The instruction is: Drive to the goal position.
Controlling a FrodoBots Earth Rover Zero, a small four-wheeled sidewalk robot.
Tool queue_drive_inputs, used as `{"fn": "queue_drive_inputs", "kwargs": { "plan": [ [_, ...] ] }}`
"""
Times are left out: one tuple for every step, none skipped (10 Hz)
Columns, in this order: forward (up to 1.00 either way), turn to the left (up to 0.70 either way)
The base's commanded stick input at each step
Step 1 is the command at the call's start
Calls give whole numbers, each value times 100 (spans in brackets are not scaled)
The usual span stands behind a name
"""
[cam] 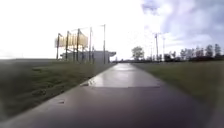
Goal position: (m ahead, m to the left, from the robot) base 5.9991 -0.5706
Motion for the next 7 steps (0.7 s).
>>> {"fn": "queue_drive_inputs", "kwargs": {
  "plan": [
    [100,0],
    [100,0],
    [100,0],
    [100,0],
    [100,0],
    [100,0],
    [100,0]
  ]
}}
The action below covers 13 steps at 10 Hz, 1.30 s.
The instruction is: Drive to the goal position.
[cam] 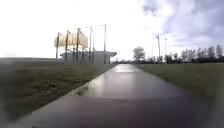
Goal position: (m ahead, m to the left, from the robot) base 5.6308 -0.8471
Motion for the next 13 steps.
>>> {"fn": "queue_drive_inputs", "kwargs": {
  "plan": [
    [100,0],
    [100,0],
    [100,0],
    [100,0],
    [100,0],
    [100,0],
    [100,0],
    [100,0],
    [63,0],
    [0,0],
    [0,0],
    [0,0],
    [0,0]
  ]
}}
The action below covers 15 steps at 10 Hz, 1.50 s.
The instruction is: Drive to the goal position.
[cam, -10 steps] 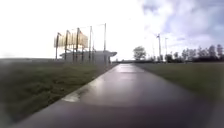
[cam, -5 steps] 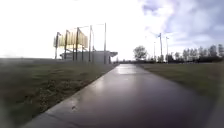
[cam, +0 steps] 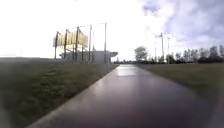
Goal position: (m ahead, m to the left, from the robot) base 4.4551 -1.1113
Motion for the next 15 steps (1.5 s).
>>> {"fn": "queue_drive_inputs", "kwargs": {
  "plan": [
    [0,0],
    [0,0],
    [0,0],
    [0,0],
    [0,0],
    [47,0],
    [100,0],
    [100,0],
    [100,0],
    [100,0],
    [100,0],
    [100,0],
    [100,0],
    [100,0],
    [100,0]
  ]
}}
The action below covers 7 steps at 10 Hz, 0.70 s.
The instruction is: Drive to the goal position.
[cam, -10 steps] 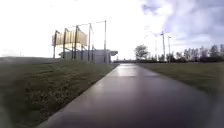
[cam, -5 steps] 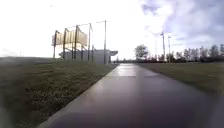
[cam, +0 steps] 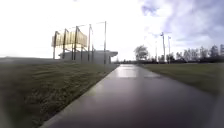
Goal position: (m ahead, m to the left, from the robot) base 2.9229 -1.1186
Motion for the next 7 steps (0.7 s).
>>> {"fn": "queue_drive_inputs", "kwargs": {
  "plan": [
    [100,-40],
    [100,-40],
    [100,-40],
    [100,-40],
    [100,-40],
    [100,-40],
    [100,-28]
  ]
}}
